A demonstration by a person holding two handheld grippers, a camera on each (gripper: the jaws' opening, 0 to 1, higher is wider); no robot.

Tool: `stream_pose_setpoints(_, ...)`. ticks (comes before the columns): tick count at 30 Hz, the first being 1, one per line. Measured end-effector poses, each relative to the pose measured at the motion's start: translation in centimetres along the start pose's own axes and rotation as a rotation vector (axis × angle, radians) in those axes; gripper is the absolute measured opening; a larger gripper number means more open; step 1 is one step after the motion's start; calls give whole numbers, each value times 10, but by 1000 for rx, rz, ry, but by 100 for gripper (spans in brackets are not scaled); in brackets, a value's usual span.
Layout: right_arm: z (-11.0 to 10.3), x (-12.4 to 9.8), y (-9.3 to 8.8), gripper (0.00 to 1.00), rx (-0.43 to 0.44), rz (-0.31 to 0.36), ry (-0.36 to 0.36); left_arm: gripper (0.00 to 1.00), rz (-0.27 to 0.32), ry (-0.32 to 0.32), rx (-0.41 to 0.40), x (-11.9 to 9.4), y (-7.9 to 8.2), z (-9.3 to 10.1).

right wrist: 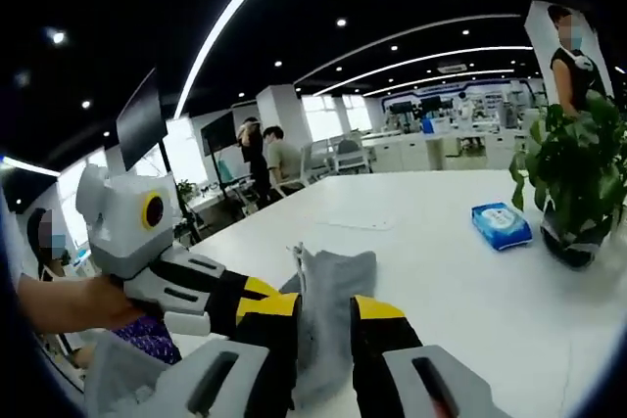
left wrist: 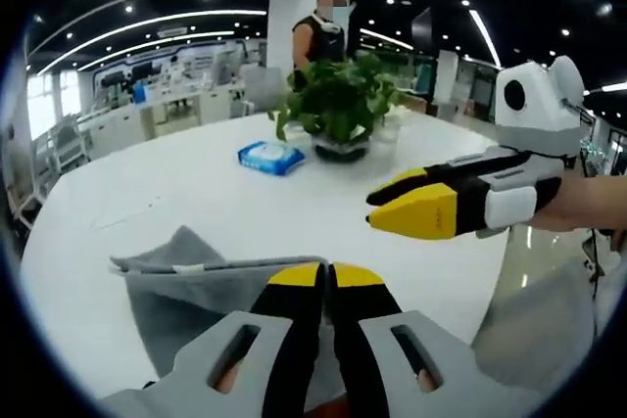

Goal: Open the folded towel by lifting each exposed corner and separating the folded layers until the towel lies flat within the target outline without major curled edges

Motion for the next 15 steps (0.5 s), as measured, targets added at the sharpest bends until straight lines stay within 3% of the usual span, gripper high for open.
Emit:
stream_pose_setpoints(5, -2, 14, 1, 17, -110, -13, 29, 2, 16, 10, -11, 5, -6, 6)
stream_pose_setpoints(15, 7, 25, -18, 17, -133, -94, 92, 2, 45, -17, 35, 25, -17, 30)
Point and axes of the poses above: the point that each gripper's makers call its tool centre point, and the gripper's own axes: x roughly forward along the fingers, z roughly to its right, y roughly out of its top, the point moved 1 cm from there along -x, roughly backward along the fingers, and after that the axes turned 5 degrees about -y, right-handed, at the moved point
